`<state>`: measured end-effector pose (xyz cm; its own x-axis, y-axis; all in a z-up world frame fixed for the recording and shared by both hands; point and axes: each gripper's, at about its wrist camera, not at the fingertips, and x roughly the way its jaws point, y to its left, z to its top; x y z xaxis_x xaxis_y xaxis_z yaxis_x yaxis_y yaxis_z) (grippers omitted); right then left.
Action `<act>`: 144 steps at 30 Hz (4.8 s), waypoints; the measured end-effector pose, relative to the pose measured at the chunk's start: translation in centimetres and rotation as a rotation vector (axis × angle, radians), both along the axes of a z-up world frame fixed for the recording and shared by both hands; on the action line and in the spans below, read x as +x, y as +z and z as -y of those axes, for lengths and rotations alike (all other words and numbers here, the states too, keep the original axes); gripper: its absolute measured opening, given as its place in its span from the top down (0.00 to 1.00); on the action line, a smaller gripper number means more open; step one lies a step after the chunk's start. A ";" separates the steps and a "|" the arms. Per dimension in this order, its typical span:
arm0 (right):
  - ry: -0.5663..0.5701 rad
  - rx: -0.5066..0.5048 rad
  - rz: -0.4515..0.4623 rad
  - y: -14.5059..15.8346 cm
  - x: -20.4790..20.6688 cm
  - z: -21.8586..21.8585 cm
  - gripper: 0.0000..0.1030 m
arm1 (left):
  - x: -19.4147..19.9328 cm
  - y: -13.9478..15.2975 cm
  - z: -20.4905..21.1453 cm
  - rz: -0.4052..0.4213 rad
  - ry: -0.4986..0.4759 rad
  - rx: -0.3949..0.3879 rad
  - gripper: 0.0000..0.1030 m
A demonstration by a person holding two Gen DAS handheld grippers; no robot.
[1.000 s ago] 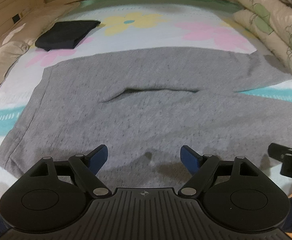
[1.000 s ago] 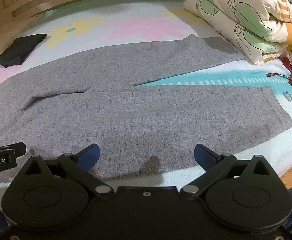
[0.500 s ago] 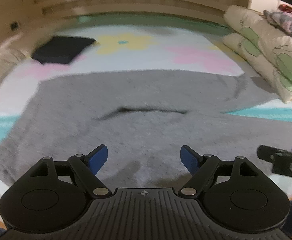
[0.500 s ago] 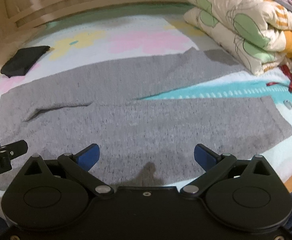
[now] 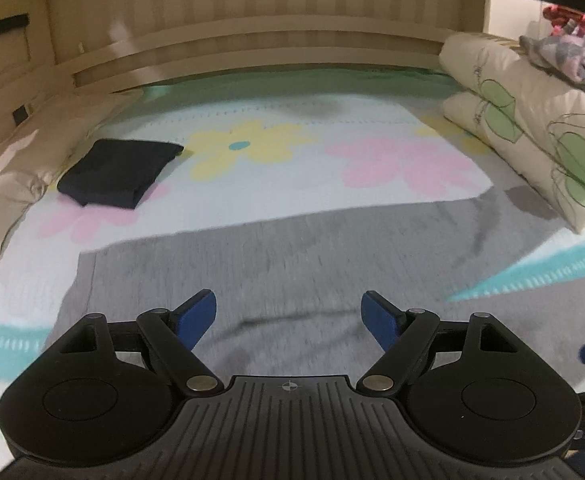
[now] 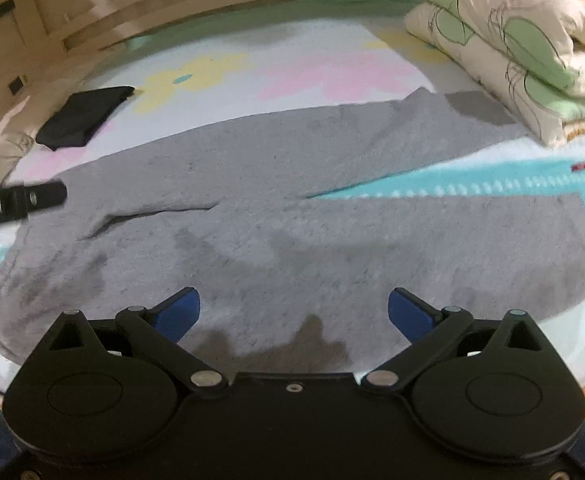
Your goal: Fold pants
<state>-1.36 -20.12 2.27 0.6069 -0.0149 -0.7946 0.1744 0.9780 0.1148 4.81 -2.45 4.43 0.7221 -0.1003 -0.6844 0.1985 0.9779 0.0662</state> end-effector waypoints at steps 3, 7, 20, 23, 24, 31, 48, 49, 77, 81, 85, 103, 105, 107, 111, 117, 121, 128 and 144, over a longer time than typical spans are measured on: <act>-0.005 -0.030 -0.054 0.5 2.2 1.2 0.06 | 2.3 0.3 0.7 0.006 -0.009 0.028 0.23; -0.041 -0.040 -0.090 1.2 6.5 3.6 0.16 | 6.0 -0.6 1.5 -0.019 -0.004 0.068 0.23; -0.333 -0.264 -0.146 -2.9 24.4 13.3 0.51 | 10.7 -5.8 0.8 -0.202 0.056 0.030 0.23; -0.426 -0.239 -0.152 -4.3 27.5 15.6 0.40 | 11.0 -5.4 0.6 -0.195 0.064 0.023 0.23; -0.453 -0.235 -0.148 -4.6 28.4 16.3 0.30 | 11.0 -5.3 0.6 -0.195 0.065 0.018 0.23; -0.504 -0.247 -0.155 -6.9 33.7 18.2 0.21 | 11.8 -5.5 0.3 -0.206 0.079 0.006 0.23; -0.481 -0.084 -0.216 -5.9 22.6 19.2 0.83 | 11.9 -5.6 -0.4 -0.227 0.093 -0.064 0.23; -0.485 -0.072 -0.215 -5.5 21.0 19.0 0.83 | 11.9 -5.6 -0.4 -0.226 0.094 -0.073 0.23; -0.496 0.150 -0.318 -7.8 10.0 18.2 0.82 | 22.9 -12.3 -2.3 -0.473 0.306 -0.204 0.25; -0.506 0.174 -0.311 -7.7 9.8 18.5 0.82 | 23.9 -12.3 -2.8 -0.473 0.315 -0.281 0.90; -0.504 0.183 -0.307 -7.5 9.8 18.6 0.82 | 22.7 -9.3 -2.8 -0.380 0.297 -0.261 0.94; -0.477 0.153 -0.116 -0.9 3.5 19.8 0.81 | 0.4 -0.4 -3.7 -0.134 0.150 -0.137 0.94; -0.477 0.154 -0.128 -1.2 2.3 19.8 0.81 | -1.3 -1.9 -3.3 -0.165 0.142 -0.119 0.94; -0.473 0.150 -0.157 -2.0 1.3 19.7 0.81 | -1.7 -3.4 -3.5 -0.208 0.141 -0.117 0.94; -0.453 0.134 -0.252 -4.2 0.0 19.5 0.81 | -2.8 -6.5 -3.4 -0.262 0.133 -0.088 0.94; -0.477 0.093 -0.322 -6.3 -2.1 20.8 0.81 | -2.5 -10.0 -3.2 -0.333 0.110 -0.064 0.93; -0.541 0.155 -0.219 -4.5 -3.4 22.8 0.51 | -2.1 -10.4 -3.1 -0.342 0.113 -0.066 0.93; -0.602 0.042 -0.063 -1.1 -3.2 25.6 0.26 | -1.2 -10.5 -3.0 -0.350 0.126 -0.083 0.93; -0.688 0.286 -0.220 -7.5 -3.6 29.4 0.50 | -2.5 -11.4 -3.5 -0.347 0.124 -0.106 0.93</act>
<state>-4.98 -49.51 -5.26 0.3636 -0.1076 -0.9253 0.7793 0.5793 0.2389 2.35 1.04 -6.99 0.4605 -0.1099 -0.8809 0.0715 0.9937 -0.0866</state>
